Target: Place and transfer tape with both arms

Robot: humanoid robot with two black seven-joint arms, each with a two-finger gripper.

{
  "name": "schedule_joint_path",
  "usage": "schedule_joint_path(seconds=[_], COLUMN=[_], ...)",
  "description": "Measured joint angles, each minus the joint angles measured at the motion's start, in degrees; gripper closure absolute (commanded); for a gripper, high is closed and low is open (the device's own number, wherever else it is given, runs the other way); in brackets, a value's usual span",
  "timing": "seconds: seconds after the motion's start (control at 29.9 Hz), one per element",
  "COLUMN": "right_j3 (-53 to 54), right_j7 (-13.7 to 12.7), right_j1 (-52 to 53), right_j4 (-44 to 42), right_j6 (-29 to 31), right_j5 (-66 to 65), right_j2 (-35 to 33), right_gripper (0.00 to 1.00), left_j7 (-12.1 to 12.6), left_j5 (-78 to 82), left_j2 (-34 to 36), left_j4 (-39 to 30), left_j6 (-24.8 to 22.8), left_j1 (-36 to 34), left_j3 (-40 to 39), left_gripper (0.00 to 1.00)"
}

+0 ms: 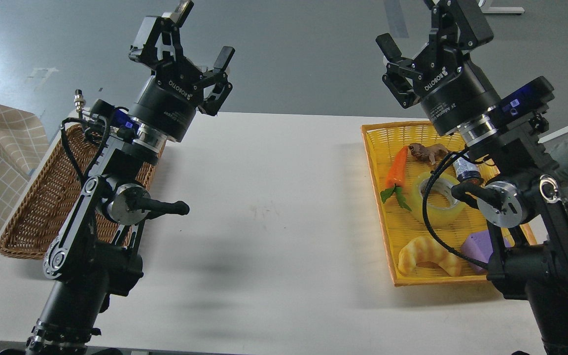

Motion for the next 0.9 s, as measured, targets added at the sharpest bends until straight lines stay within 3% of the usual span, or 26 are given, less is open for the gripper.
schedule_joint_path(seconds=[0.9], right_j3=[-0.3], right_j7=[-0.4], right_j1=[1.0], right_j4=[0.3], right_j6=[-0.5], right_j5=[0.1], right_j2=[0.0], right_gripper=[0.0], left_j7=[1.1], left_j5=[-3.2], left_j2=[0.0], left_j4=[-1.3], left_j6=[0.5], left_j1=[1.4], left_j3=[0.1], left_gripper=[0.02])
